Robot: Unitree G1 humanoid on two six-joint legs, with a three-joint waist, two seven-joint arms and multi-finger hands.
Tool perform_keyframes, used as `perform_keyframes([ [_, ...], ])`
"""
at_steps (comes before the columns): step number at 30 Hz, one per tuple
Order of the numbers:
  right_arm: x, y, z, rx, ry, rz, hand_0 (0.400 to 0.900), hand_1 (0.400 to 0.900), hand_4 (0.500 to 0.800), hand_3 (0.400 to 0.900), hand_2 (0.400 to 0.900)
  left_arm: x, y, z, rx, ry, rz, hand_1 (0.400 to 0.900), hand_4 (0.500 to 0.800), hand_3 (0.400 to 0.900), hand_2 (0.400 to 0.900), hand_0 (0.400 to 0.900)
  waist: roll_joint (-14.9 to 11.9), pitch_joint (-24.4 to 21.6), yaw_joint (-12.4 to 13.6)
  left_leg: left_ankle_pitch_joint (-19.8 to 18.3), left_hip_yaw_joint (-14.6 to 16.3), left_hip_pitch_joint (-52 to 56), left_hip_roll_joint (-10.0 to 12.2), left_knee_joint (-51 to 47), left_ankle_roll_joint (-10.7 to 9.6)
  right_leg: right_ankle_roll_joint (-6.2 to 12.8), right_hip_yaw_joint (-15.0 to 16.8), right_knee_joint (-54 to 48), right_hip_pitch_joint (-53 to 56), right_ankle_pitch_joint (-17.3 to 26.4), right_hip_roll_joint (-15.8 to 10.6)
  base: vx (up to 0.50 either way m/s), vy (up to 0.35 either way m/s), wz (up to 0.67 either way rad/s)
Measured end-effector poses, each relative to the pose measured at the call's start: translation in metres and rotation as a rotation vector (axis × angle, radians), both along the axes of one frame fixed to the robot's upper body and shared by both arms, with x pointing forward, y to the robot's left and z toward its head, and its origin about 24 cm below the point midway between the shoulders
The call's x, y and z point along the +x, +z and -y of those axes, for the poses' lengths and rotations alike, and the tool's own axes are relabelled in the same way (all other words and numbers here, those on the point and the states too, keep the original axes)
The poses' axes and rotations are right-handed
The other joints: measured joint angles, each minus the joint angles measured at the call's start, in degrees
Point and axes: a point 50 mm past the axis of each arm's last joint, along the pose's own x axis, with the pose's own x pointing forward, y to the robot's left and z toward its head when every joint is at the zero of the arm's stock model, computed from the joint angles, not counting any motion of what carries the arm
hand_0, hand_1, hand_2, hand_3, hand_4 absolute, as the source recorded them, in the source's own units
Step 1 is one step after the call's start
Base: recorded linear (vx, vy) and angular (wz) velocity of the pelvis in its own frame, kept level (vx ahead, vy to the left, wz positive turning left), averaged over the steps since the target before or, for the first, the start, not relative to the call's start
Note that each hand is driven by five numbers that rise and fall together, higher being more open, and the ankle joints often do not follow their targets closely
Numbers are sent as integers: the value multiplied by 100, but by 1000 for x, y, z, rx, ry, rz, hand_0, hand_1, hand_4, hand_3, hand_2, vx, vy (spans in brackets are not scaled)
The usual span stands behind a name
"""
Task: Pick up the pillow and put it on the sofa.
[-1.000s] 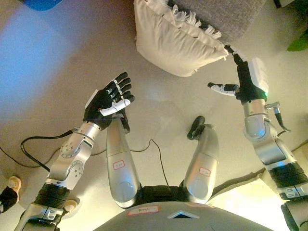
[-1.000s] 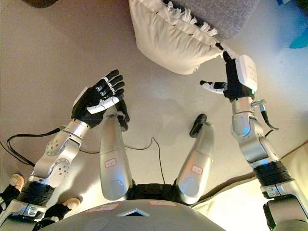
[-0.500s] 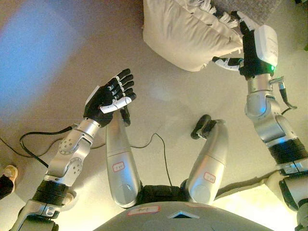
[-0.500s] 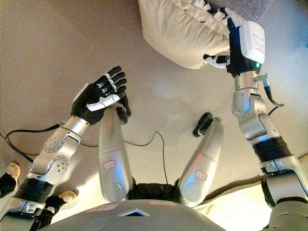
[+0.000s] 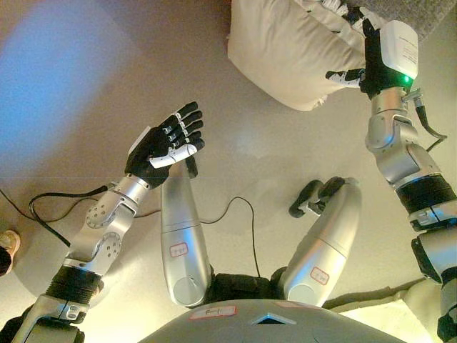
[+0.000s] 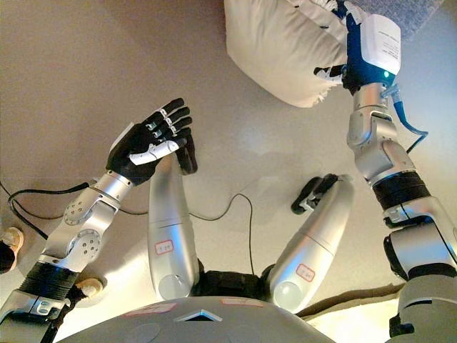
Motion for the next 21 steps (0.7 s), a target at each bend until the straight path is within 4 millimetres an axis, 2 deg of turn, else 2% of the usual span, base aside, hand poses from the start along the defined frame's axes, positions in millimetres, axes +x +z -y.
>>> perform_keyframes([
  [5,9,4,4,-19,-44,-28,900,900,800,900,900,2,0,4,0,-19,1,900,800,900,900,900,59,-3,22,-109,-153,-103,-55,271,-89,12,75,248,-73,-114,7,0,0,0],
  [9,13,1,11,-25,-93,-69,900,900,800,900,900,4,2,8,-6,-30,4,900,800,900,900,900,95,-5,136,-248,-234,-157,-72,560,-153,46,203,517,-129,-270,9,0,0,0],
  [15,21,10,6,-17,-103,-111,900,900,800,900,900,3,-2,12,-9,-37,-14,900,800,900,900,900,145,-4,159,-477,-428,-412,-132,1146,-210,80,460,1073,-390,-535,7,-3,5,1],
  [21,27,21,2,-9,-110,-116,900,900,800,900,900,7,0,20,-17,-63,-19,900,800,900,900,900,148,-6,130,-545,-510,-553,-191,1305,-252,84,564,1268,-562,-577,24,-13,22,0],
])
